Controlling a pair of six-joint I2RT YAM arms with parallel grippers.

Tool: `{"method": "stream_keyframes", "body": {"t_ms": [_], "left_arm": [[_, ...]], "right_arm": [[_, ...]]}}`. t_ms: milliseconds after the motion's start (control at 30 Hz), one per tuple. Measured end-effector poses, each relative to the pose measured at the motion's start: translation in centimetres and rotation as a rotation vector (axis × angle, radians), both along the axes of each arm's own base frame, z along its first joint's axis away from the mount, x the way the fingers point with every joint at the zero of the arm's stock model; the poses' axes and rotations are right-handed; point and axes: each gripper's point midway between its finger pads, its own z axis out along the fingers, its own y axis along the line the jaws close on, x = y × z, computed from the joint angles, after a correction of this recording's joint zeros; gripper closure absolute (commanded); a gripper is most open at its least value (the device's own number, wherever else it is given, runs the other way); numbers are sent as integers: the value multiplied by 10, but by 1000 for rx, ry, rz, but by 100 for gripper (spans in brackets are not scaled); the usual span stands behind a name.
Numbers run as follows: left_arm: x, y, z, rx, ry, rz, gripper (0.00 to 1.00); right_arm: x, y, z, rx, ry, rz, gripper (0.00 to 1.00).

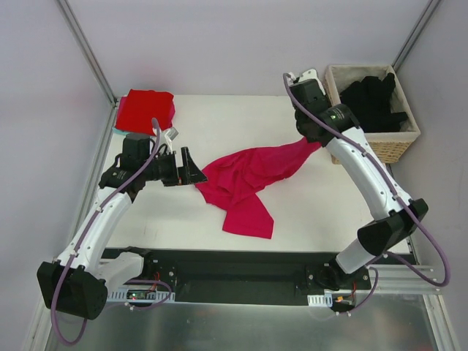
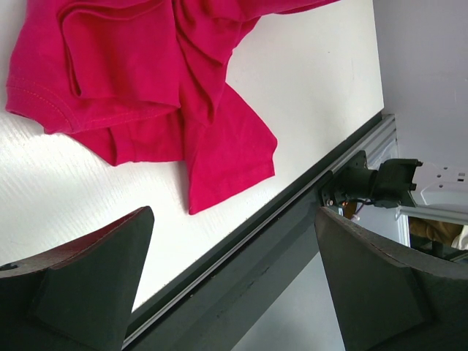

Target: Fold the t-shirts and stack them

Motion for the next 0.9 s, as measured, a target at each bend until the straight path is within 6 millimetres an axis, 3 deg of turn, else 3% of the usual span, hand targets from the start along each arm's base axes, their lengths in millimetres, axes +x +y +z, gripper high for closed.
{"method": "stream_keyframes", "body": {"t_ms": [33,67,100,167,267,400,567,633,733,833,900], "left_arm": [[0,0,0,0,-1,0,8],[0,0,0,0,-1,0,8],[0,0,0,0,-1,0,8],[0,0,0,0,-2,0,8],[0,0,1,0,-4,1,8],[1,3,1,12,-15,18,8],[6,12,15,51,-80,77,7],[10,18,31,67,-139,115,5],[12,27,60,79,-241,172,4],[7,35,84,77,-328,213,4],[3,37,92,72,-359,223,4]], "right_arm": [[0,-12,1,-77,-1,-52,31],[0,-18,0,-107,-4,-87,12],[1,-22,0,-138,1,-105,1],[0,-20,-5,-115,12,-114,2],[0,1,-13,41,16,-61,9],[-5,49,-20,360,8,59,17],[-18,111,-40,583,106,206,20],[-27,141,-63,647,196,277,21],[-43,178,-114,716,350,337,22],[-60,198,-166,749,505,335,22],[-65,208,-188,764,574,327,22]]}}
